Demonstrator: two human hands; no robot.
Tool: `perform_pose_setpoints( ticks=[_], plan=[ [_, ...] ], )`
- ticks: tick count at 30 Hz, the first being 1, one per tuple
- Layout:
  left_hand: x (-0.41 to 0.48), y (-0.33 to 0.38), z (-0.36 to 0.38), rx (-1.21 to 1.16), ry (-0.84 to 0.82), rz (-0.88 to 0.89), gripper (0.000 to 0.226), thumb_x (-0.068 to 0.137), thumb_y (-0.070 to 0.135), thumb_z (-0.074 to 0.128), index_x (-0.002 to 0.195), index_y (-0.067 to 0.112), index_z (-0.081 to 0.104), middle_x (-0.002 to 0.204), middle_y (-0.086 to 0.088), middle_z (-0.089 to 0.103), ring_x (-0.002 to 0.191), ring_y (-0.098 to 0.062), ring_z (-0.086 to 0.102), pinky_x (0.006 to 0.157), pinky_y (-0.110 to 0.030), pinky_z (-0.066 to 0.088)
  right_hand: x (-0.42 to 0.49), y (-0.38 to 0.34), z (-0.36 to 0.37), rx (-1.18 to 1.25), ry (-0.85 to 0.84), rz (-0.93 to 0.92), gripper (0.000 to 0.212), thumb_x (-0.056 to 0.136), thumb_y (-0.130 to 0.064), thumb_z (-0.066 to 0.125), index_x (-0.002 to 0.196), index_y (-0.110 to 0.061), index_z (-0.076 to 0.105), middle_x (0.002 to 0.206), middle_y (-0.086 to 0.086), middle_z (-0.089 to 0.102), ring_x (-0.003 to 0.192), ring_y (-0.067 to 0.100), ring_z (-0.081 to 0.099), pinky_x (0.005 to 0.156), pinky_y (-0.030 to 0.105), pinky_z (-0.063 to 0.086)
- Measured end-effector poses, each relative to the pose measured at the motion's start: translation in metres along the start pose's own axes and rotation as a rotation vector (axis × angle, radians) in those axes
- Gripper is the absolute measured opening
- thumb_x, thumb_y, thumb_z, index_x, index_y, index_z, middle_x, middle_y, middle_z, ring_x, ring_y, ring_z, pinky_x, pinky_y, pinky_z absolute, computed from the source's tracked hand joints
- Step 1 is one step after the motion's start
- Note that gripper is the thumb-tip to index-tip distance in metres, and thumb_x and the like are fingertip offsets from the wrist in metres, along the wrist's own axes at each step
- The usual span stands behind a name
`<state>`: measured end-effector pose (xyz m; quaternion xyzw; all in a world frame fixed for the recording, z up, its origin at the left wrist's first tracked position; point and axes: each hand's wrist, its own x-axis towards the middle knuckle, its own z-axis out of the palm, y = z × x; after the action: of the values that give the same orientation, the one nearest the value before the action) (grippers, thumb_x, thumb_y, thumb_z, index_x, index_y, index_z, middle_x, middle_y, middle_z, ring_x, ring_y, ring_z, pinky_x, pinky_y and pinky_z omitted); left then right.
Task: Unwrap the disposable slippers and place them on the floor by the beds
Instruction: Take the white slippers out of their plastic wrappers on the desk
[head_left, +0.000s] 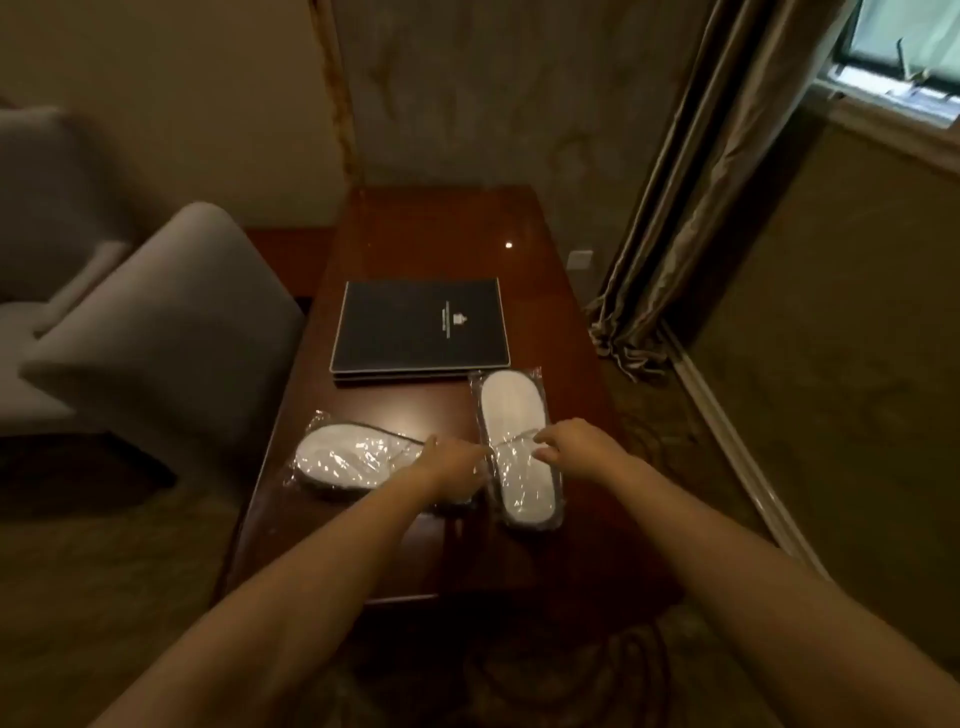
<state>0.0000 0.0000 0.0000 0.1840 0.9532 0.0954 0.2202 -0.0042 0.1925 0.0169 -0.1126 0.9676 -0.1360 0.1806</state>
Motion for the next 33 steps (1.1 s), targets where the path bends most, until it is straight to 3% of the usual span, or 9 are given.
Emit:
perform_pose_setpoints(
  ticks=[3, 9, 14, 23, 33],
  plan=[
    [0.003, -0.001, 0.023, 0.008, 0.019, 0.023, 0.041, 0.088, 0.029, 0.048, 0.129, 0.025, 0.050, 0.133, -0.005, 0.056, 0.129, -0.028, 0.043, 0.108, -0.048, 0.027, -0.006, -0.001, 0.028, 0.005, 0.004, 0.034, 0.036, 0.090, -0.032, 0.053, 0.123, -0.018, 0.059, 0.127, 0.009, 0.061, 0.116, 0.026, 0.055, 0.097, 0.043, 0.046],
    [0.020, 0.001, 0.053, 0.054, 0.114, 0.104, 0.054, 0.091, 0.017, 0.044, 0.143, 0.027, 0.033, 0.156, -0.005, 0.024, 0.142, -0.025, 0.022, 0.118, -0.046, 0.014, -0.018, 0.002, 0.081, -0.021, 0.139, 0.015, 0.023, 0.087, -0.026, 0.057, 0.110, -0.022, 0.062, 0.117, 0.002, 0.057, 0.107, 0.020, 0.048, 0.090, 0.033, 0.043],
    [0.041, 0.002, 0.053, 0.162, 0.125, 0.216, 0.061, 0.092, 0.012, 0.044, 0.146, 0.032, 0.023, 0.161, -0.002, 0.003, 0.148, -0.025, 0.003, 0.119, -0.044, 0.003, -0.023, 0.002, 0.096, 0.086, 0.242, 0.015, 0.025, 0.085, -0.020, 0.060, 0.110, -0.022, 0.058, 0.115, -0.001, 0.054, 0.105, 0.017, 0.047, 0.084, 0.028, 0.038],
    [0.063, -0.003, 0.061, 0.162, 0.068, 0.249, 0.048, 0.096, 0.022, 0.040, 0.142, 0.035, 0.034, 0.159, 0.002, 0.015, 0.147, -0.024, 0.010, 0.118, -0.042, 0.009, -0.019, 0.003, 0.096, 0.169, 0.161, 0.049, 0.006, 0.085, -0.015, 0.060, 0.087, -0.020, 0.061, 0.100, -0.003, 0.061, 0.101, 0.017, 0.050, 0.087, 0.032, 0.033],
    [0.065, -0.009, 0.065, 0.067, 0.117, 0.276, 0.046, 0.096, 0.020, 0.043, 0.141, 0.032, 0.038, 0.157, 0.003, 0.022, 0.146, -0.023, 0.014, 0.118, -0.034, 0.016, -0.052, 0.011, 0.106, 0.077, 0.181, -0.109, 0.005, 0.087, -0.020, 0.058, 0.089, -0.021, 0.063, 0.094, -0.005, 0.062, 0.094, 0.013, 0.051, 0.085, 0.025, 0.030]
  ],
)
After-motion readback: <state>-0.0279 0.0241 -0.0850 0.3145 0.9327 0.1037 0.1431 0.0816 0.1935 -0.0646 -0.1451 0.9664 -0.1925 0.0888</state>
